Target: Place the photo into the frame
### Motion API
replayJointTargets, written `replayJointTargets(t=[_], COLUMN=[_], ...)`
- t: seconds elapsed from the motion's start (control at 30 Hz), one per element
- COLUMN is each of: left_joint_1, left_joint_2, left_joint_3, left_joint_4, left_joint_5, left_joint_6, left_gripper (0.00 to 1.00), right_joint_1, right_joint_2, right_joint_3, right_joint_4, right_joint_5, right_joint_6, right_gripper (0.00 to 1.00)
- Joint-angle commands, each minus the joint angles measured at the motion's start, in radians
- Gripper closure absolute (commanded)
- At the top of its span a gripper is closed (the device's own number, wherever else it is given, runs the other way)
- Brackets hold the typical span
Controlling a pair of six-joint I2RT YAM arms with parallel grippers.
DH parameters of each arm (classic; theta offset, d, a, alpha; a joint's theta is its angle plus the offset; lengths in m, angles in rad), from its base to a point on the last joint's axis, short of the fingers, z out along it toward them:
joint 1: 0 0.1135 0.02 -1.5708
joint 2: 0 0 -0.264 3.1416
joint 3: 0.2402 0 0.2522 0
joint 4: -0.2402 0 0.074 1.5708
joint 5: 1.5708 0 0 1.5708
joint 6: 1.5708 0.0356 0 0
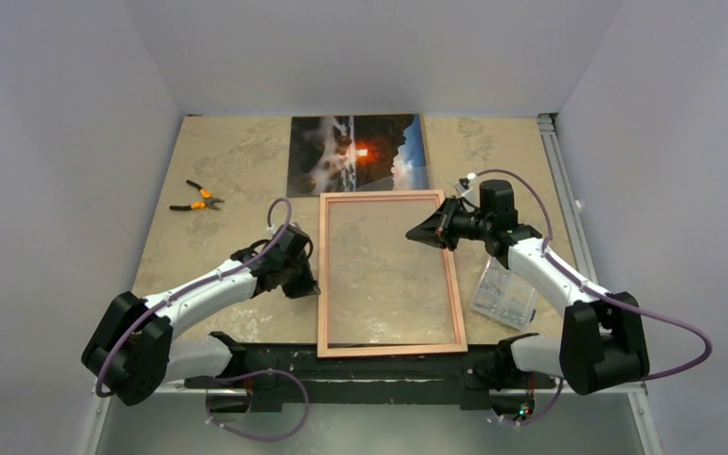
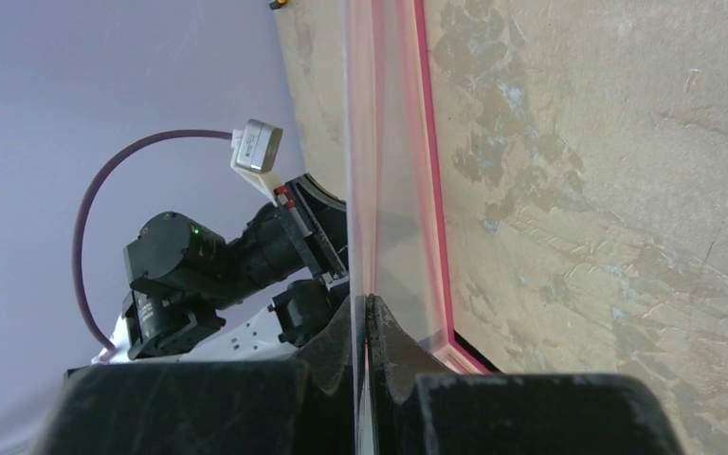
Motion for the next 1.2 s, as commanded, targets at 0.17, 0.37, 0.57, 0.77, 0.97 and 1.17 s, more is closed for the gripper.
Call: replayJointTargets(t=[0.17,0.37,0.57,0.77,0.97,1.17], left_joint_1=[0.0,0.001,0.0,0.0,0.0,0.0], left_joint_2=[0.04,0.041,0.05,0.058,0.059,0.062], left_joint_3=[-0.017,-0.016,-0.014,-0.012,-0.011,-0.008], left_joint_4=[-0.034,-0.037,-0.034,-0.03,-0.031,-0.032], left_joint_5=[-0.055,-0.056,-0.055,-0.051,-0.05,-0.049], left_joint_6=[0.036,0.038,0.04,0.04,0.041,0.04], left_gripper=[0.99,1.0,1.0,1.0,1.0,1.0], right_joint_1=[0.01,0.01,0.013,0.018,0.018,0.018], right_joint_2=[0.002,0.007,0.003,0.021,0.035,0.052], right_joint_3=[-0.032,-0.032,0.008,0.006,0.039,0.034], right_joint_4=[0.096,0.101,0.061,0.06,-0.048,-0.085], right_joint_5=[0.008,0.003,0.006,0.017,0.062,0.086], right_joint_6=[0.026,0.014,-0.041,-0.07,-0.164,-0.218], right_gripper=[1.0,1.0,1.0,1.0,1.0,1.0])
